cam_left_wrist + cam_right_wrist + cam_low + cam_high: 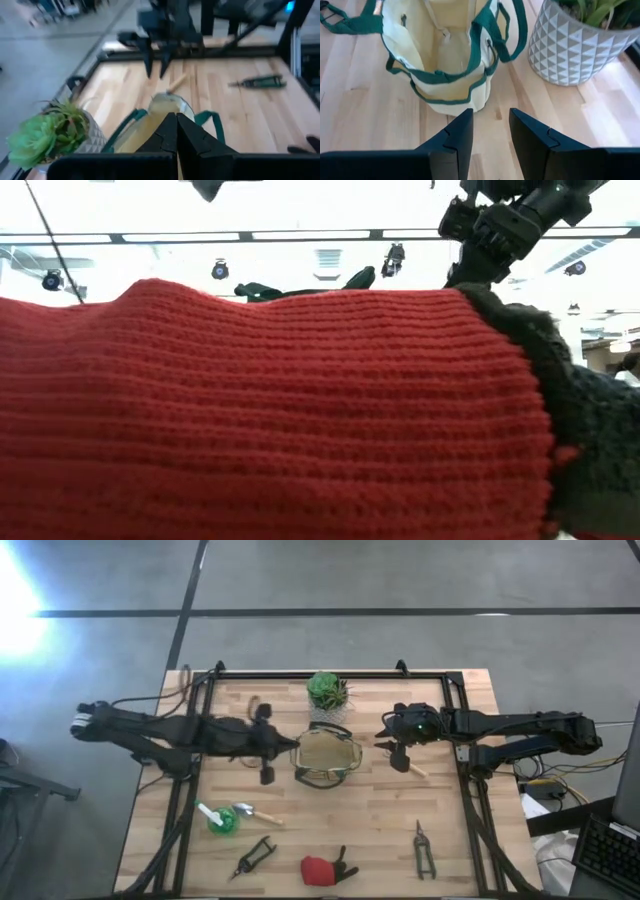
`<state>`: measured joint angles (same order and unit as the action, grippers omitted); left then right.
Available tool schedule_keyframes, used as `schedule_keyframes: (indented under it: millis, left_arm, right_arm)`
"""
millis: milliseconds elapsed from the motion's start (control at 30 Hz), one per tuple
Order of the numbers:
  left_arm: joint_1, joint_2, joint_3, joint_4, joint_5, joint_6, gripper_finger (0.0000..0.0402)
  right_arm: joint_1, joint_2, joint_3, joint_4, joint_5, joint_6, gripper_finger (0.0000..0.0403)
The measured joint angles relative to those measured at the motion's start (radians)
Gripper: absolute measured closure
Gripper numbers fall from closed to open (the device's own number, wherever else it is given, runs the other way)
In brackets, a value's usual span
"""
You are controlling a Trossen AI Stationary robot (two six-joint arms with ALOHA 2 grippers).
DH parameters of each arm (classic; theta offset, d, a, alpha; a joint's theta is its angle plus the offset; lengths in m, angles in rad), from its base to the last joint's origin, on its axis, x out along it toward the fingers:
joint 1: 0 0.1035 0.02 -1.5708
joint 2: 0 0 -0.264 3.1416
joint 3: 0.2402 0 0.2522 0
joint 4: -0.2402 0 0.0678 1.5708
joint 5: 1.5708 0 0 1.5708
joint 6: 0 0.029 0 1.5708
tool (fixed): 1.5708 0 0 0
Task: Pick & Place Garden tools in Gardening bag
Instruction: Put the red gloves into the gardening bag
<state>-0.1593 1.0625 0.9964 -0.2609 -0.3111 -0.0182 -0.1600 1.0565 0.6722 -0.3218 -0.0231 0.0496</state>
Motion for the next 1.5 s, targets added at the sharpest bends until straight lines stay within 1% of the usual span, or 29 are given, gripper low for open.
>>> schedule_keyframes:
  millis: [167,267,333,533,667,867,1033,1167,1233,1333,1400,1500]
  left_arm:
    - [0.002,-0.158,-0.207,0.19,-0.032,0.018,0.0401]
    - [0.002,-0.254,-0.306,0.261,-0.033,0.017,0.04]
    - [0.002,-0.315,-0.36,0.273,-0.046,0.004,0.0399]
    - [0.002,-0.463,-0.494,0.31,-0.179,-0.025,0.0399]
    - [0.002,-0.537,-0.554,0.31,-0.185,-0.045,0.0398]
    - [0.001,-0.622,-0.572,0.296,-0.165,-0.061,0.0397]
    - [0.0,-0.674,-0.531,0.232,-0.056,-0.099,0.0397]
    - [0.0,-0.683,-0.525,0.218,0.041,-0.125,0.0397]
    - [0.0,-0.683,-0.525,0.216,0.068,-0.125,0.0397]
    - [0.0,-0.674,-0.526,0.207,0.067,-0.125,0.0397]
    - [0.0,-0.669,-0.527,0.205,0.067,-0.125,0.0397]
    - [0.0,-0.663,-0.527,0.207,0.062,-0.129,0.0397]
  right_arm:
    - [0.0,0.0,-0.025,0.008,0.0,0.005,0.0295]
    - [0.0,0.0,-0.027,0.009,0.0,0.018,0.0301]
    - [0.0,0.0,-0.027,0.011,0.0,0.02,0.0304]
    - [0.0,0.0,-0.027,0.026,0.0,0.024,0.0314]
    - [0.001,0.0,-0.027,0.027,-0.002,0.043,0.032]
    - [0.001,0.0,-0.027,0.025,-0.003,0.046,0.033]
    - [0.001,0.0,-0.027,0.015,-0.003,0.049,0.0334]
    - [0.001,0.0,-0.027,0.023,-0.002,0.054,0.0333]
    - [0.001,0.0,-0.027,0.034,-0.003,0.078,0.033]
    - [0.0,0.0,-0.027,0.056,-0.011,0.111,0.0326]
    - [0.0,-0.001,-0.025,0.059,-0.072,0.097,0.0326]
    - [0.006,-0.001,-0.017,0.115,-0.217,0.076,0.0331]
